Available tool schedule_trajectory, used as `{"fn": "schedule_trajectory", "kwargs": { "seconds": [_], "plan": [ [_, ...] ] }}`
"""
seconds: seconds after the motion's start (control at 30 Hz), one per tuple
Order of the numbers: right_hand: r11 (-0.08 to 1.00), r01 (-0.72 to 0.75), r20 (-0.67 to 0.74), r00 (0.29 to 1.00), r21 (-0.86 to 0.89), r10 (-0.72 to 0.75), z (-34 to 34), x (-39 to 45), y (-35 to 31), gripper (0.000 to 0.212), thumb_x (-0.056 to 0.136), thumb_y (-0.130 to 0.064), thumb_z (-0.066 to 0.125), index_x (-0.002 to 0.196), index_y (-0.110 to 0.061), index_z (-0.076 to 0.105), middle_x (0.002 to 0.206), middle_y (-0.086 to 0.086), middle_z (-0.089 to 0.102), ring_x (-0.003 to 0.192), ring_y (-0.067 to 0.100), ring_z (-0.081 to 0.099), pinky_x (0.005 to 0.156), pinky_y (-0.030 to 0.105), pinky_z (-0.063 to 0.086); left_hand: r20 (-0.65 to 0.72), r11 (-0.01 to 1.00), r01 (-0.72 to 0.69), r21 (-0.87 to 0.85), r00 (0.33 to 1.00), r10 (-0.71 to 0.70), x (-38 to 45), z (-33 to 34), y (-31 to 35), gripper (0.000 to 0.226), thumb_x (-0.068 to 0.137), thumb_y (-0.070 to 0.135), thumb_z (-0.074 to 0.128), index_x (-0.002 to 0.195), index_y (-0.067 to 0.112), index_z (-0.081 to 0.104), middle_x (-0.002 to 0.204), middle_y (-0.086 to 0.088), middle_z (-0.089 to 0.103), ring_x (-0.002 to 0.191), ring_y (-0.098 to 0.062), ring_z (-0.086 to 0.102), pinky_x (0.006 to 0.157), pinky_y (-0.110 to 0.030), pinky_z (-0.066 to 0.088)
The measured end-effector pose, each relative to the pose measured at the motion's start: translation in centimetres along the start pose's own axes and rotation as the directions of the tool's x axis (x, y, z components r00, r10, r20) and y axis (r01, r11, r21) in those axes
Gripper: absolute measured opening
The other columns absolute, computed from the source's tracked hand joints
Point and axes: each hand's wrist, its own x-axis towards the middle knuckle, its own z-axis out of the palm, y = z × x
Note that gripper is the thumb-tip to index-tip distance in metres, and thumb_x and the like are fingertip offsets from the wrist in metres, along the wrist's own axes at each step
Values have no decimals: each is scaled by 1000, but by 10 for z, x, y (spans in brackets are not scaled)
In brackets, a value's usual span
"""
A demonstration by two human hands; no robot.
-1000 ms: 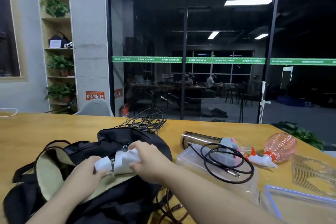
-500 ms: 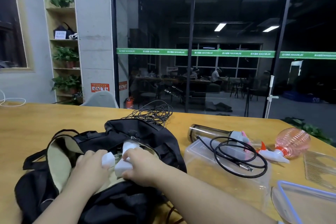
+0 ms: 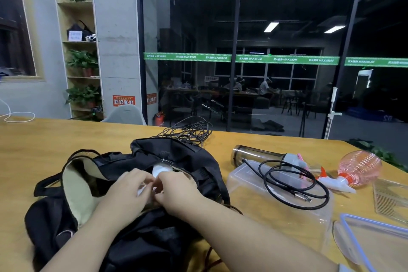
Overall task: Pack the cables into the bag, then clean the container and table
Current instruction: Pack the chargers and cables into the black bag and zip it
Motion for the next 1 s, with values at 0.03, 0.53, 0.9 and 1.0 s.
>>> {"fn": "schedule_trajectory", "kwargs": {
  "seconds": [0.03,0.53,0.9,1.0],
  "plan": [
    [1000,11,1,1000,1,-11,0,-1,1,28,91,-12,51,117,-11,62,115,13,64,110,30,55,85,34,46,19,1000,6,7,1000,-6,0,1,-2,19,87,20,58,81,38,58,86,18,56,89,-7,50,79,-30,42],
    [995,68,-168,984,77,-54,-45,-33,28,30,88,-14,52,117,-17,60,110,-2,66,103,15,58,88,28,48,59,994,-26,108,998,20,-3,-2,11,19,79,20,68,88,33,56,95,12,54,95,-14,49,84,-32,44],
    [992,61,-264,964,111,-30,-79,-82,48,26,92,-22,56,117,-23,60,114,-11,61,99,0,50,84,12,36,60,964,-265,-17,962,266,-14,1,81,25,72,45,59,91,29,65,88,28,51,91,-4,48,82,-24,39],
    [997,48,-343,939,60,-25,-83,-97,56,27,92,-24,55,119,-24,59,118,-13,58,109,0,48,89,13,33,194,961,-246,-123,944,266,-27,9,102,35,69,58,54,94,35,64,94,21,57,95,0,48,85,-24,40]
  ]
}}
